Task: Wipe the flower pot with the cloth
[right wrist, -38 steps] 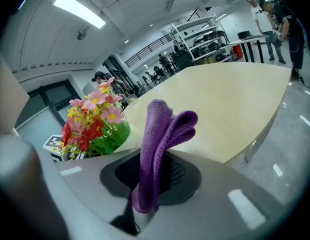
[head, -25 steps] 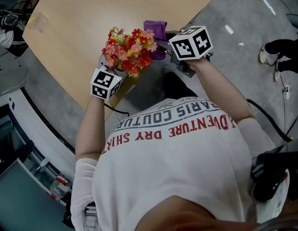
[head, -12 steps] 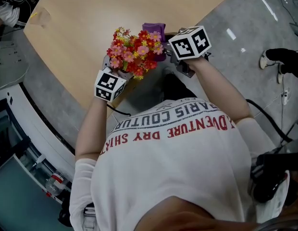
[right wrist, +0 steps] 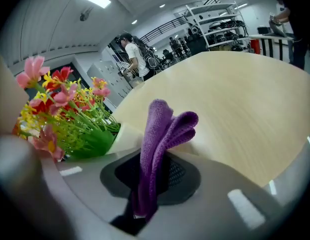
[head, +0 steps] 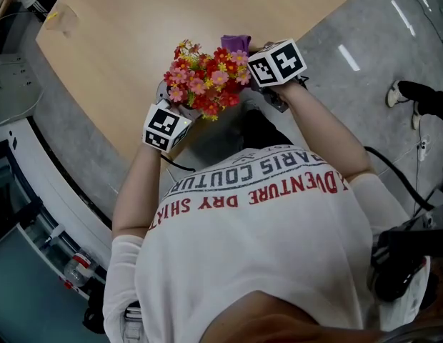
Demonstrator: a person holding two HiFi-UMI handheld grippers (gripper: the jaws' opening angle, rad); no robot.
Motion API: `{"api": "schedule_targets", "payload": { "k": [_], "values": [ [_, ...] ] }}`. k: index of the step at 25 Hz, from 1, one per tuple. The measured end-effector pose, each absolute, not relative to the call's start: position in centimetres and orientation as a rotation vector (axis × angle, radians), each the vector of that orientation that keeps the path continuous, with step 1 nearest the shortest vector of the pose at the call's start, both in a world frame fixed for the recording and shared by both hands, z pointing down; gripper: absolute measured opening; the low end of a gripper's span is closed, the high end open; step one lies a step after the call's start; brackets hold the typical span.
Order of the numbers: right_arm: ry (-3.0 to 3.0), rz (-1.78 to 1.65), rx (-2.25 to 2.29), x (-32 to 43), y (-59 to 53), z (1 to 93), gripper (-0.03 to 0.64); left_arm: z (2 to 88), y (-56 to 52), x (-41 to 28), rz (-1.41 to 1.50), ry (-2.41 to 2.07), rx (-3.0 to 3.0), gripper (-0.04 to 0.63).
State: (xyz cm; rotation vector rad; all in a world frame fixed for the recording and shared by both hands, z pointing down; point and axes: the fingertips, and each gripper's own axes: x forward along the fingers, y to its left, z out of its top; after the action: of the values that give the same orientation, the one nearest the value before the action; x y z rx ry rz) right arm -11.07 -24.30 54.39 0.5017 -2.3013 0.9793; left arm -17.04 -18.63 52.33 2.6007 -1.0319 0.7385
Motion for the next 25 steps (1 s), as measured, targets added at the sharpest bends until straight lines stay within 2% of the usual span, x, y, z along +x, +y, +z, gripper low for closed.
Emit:
{"api": "schedule_targets", "payload": {
  "k": [14, 25],
  "values": [
    [-2.344, 1.067, 0.583, -10.0, -24.7, 54.3, 0.057, 52.2, -18.8, -17.7, 0.749, -1.096, 2.544, 0.445],
    [-2.389, 1.099, 0.735, -6.9, -23.2, 52.7, 0.057, 51.2, -16.6, -18.1, 0.53, -1.608, 2.258, 0.445]
  ]
}}
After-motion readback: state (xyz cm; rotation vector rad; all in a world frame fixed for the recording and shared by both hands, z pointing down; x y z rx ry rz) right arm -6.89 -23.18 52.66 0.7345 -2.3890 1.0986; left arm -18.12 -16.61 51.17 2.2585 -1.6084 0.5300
